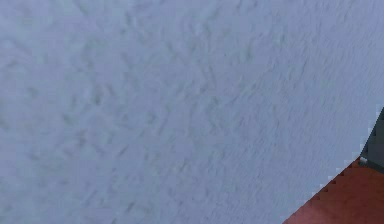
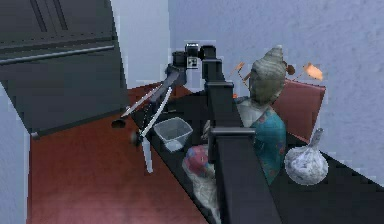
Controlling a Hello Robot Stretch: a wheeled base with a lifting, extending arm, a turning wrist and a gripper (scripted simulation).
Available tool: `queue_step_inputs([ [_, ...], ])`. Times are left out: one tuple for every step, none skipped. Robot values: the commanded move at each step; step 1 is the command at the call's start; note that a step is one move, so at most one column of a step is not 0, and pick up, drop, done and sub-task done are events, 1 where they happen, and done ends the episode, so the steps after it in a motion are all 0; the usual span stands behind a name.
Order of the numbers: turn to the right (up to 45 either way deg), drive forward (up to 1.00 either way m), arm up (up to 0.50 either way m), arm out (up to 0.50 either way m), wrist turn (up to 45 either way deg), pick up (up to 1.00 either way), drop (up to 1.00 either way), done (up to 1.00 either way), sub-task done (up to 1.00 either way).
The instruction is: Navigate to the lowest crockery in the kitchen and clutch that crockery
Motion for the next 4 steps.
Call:
queue_step_inputs([
  [0.0, 0.0, 0.0, 0.0, 45.0, 0.0, 0.0, 0.0, 0.0],
  [0.0, 0.0, 0.0, 0.0, 45.0, 0.0, 0.0, 0.0, 0.0],
  [0.0, 0.0, 0.0, 0.0, 18.0, 0.0, 0.0, 0.0, 0.0],
  [0.0, 0.0, -0.3, 0.0, 0.0, 0.0, 0.0, 0.0, 0.0],
])
